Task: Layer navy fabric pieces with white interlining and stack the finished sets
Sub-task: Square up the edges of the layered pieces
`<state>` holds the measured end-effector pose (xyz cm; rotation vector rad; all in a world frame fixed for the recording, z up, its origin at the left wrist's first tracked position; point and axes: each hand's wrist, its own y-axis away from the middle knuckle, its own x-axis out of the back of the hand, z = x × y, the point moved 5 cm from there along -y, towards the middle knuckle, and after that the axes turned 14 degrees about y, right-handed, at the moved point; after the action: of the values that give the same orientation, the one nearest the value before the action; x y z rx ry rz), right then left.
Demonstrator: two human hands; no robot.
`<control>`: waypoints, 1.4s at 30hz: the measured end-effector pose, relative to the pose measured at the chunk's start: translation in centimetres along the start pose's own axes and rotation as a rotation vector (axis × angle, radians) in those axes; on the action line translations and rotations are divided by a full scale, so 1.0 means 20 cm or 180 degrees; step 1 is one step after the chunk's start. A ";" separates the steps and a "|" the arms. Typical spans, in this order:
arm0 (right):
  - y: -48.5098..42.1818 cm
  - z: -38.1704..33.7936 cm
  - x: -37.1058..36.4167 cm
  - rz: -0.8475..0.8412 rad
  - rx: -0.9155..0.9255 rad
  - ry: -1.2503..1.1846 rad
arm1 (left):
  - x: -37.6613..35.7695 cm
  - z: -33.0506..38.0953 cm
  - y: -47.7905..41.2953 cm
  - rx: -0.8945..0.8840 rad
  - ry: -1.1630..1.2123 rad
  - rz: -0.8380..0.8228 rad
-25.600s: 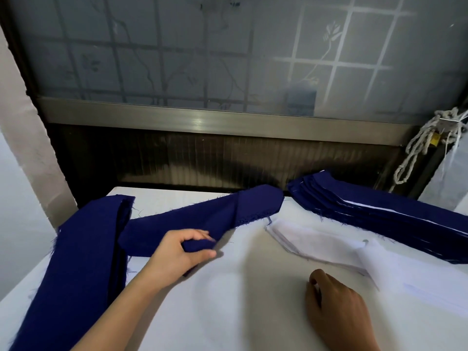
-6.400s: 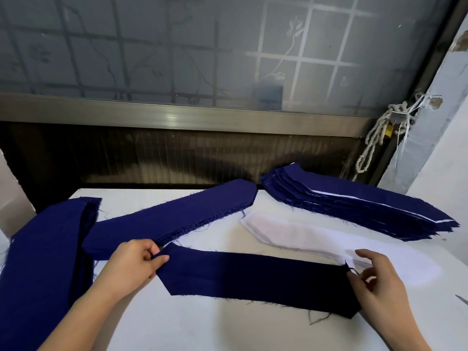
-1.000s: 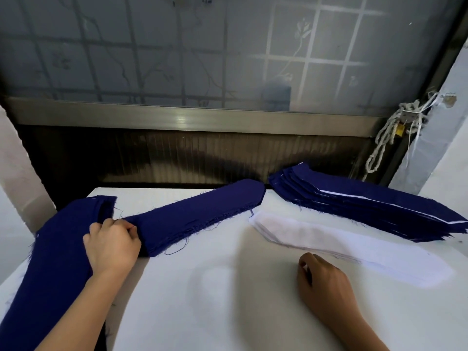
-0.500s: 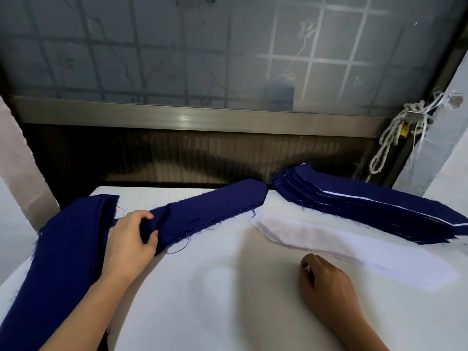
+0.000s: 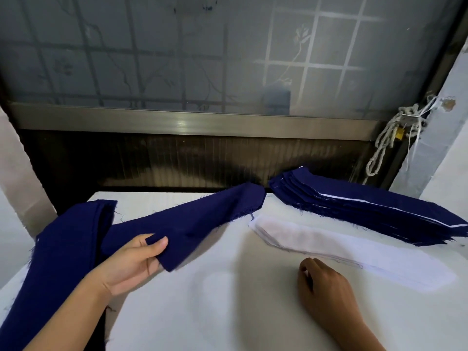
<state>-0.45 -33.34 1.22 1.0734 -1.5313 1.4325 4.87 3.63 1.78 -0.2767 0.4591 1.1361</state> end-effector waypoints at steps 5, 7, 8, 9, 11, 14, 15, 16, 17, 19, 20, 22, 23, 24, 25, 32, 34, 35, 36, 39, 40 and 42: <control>0.00 -0.02 0.03 0.0588 0.0394 -0.0004 | 0.02 0.00 0.02 0.0114 0.0113 0.0065; 0.01 -0.03 0.04 0.0637 0.0509 -0.0029 | 0.01 0.00 0.02 0.0057 -0.0056 0.0210; 0.01 -0.03 0.04 0.0634 0.0545 -0.0053 | 0.01 0.01 0.02 0.0027 -0.0141 0.0253; 0.01 -0.02 0.03 0.0617 0.0582 -0.0082 | 0.00 0.01 0.03 0.0012 -0.0221 0.0280; 0.02 -0.02 0.03 0.0513 0.0685 -0.0158 | -0.01 0.01 0.03 0.0012 -0.0331 0.0324; 0.02 -0.04 0.01 0.0249 0.0888 -0.0181 | -0.02 0.00 0.03 0.0031 -0.0406 0.0363; 0.02 -0.05 0.01 0.0163 0.0966 -0.0190 | -0.03 0.00 0.04 0.0031 -0.0414 0.0384; 0.02 -0.06 0.01 0.0093 0.1051 -0.0209 | -0.03 0.00 0.03 0.0029 -0.0420 0.0418; 0.02 -0.07 0.01 0.0056 0.1132 -0.0253 | -0.03 0.00 0.04 0.0035 -0.0428 0.0443; 0.01 -0.10 0.02 -0.0002 0.1156 -0.0408 | -0.04 0.00 0.04 0.0083 -0.0422 0.0445; 0.00 -0.11 0.02 -0.0035 0.1043 -0.0561 | -0.04 -0.01 0.04 0.0111 -0.0402 0.0433; -0.04 -0.15 0.01 -0.0249 0.0526 -0.1095 | -0.04 -0.01 0.03 0.0173 -0.0379 0.0401; -0.06 -0.18 -0.01 -0.0511 0.0253 -0.1343 | -0.05 -0.01 0.03 0.0205 -0.0379 0.0384; -0.09 -0.21 -0.03 -0.0883 0.0078 -0.1491 | -0.05 -0.02 0.03 0.0221 -0.0381 0.0375; -0.11 -0.24 -0.05 -0.1235 0.0058 -0.1466 | -0.05 -0.02 0.03 0.0233 -0.0387 0.0374; -0.15 -0.16 -0.03 -0.1323 -0.0315 -0.2905 | -0.01 0.02 0.03 -0.0013 -0.0381 0.0717; -0.13 0.03 0.00 -0.0856 -0.0988 -0.3488 | -0.01 0.04 0.04 -0.0258 -0.0463 0.0888; -0.11 0.13 0.01 -0.0670 -0.1266 -0.3688 | -0.01 0.06 0.04 -0.0397 -0.0563 0.1002; -0.08 0.21 0.02 -0.0530 -0.1466 -0.3836 | 0.00 0.06 0.04 -0.0512 -0.0656 0.1113; -0.02 0.41 0.05 -0.0289 -0.1784 -0.3914 | 0.00 0.05 0.01 -0.0543 -0.0973 0.1082; 0.01 0.45 0.04 -0.0258 -0.1917 -0.3812 | -0.01 0.03 0.01 -0.0462 -0.1128 0.1010; 0.07 0.54 0.03 -0.0232 -0.2208 -0.3465 | 0.00 -0.02 -0.01 -0.0243 -0.1402 0.0996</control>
<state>-1.80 -44.06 0.39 1.4817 -2.4070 0.0798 4.89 3.38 1.40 -0.0141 0.0676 1.4771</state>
